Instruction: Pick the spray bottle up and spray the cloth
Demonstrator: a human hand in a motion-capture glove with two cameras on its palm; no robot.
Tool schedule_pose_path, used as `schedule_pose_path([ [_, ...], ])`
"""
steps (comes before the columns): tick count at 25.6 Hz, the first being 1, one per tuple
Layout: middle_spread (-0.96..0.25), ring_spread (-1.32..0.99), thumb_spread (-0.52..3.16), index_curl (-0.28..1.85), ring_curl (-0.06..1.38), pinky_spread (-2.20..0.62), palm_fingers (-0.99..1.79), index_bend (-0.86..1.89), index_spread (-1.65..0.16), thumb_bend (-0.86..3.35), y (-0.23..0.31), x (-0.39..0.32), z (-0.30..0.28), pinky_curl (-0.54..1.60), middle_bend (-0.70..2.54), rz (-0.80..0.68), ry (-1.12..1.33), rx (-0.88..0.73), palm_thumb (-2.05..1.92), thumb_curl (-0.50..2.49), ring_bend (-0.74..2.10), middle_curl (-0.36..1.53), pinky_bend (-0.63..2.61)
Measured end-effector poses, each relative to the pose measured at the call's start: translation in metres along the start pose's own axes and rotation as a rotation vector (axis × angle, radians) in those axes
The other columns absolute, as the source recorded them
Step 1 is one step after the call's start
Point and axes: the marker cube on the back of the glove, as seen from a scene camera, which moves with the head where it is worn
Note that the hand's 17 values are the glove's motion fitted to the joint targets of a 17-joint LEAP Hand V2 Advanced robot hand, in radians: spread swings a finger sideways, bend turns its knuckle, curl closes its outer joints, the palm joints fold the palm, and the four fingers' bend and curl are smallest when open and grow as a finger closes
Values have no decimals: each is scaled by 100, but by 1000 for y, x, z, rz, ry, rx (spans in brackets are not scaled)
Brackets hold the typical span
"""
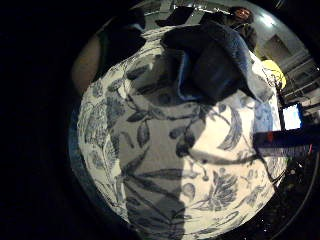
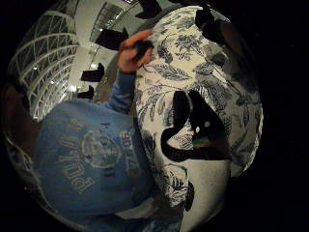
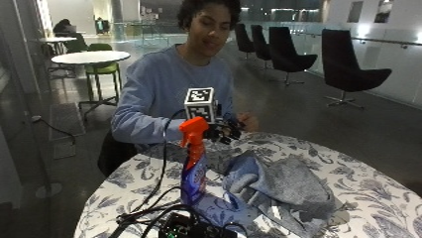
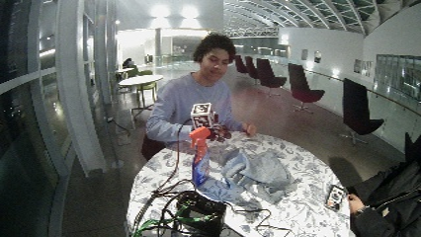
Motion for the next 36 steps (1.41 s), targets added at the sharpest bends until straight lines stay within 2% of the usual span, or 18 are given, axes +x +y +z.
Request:
schedule_pose_path([
  [5, -1, 3, 67, 17, 12, 16, 54, 26, -27, 31, -27, -1, 9, 13, 30, -16, -16, -36, 48, 13, 25, 14, 26],
  [10, 0, 4, 87, 20, 15, 19, 42, 16, -35, 25, -57, 2, 12, 19, 28, -33, 17, -81, 46, 14, 22, 18, 32],
  [17, 1, 5, 101, 21, 16, 21, 35, 15, -41, 20, -54, 6, 11, 23, 29, -23, 42, -88, 45, 16, 19, 22, 33],
  [23, 0, 6, 107, 22, 16, 21, 34, 15, -43, 16, -16, 14, 2, 25, 31, 28, 135, -74, 47, 18, 18, 26, 32],
  [28, -1, 6, 110, 20, 21, 21, 45, 9, -43, 13, 44, 26, -21, 24, 34, 119, 152, 17, 48, 19, 34, 28, 26],
  [36, -1, 6, 112, 21, 25, 21, 46, 12, -42, 8, 116, 47, -48, 27, 35, 250, 109, 149, 49, 21, 36, 32, 26],
])
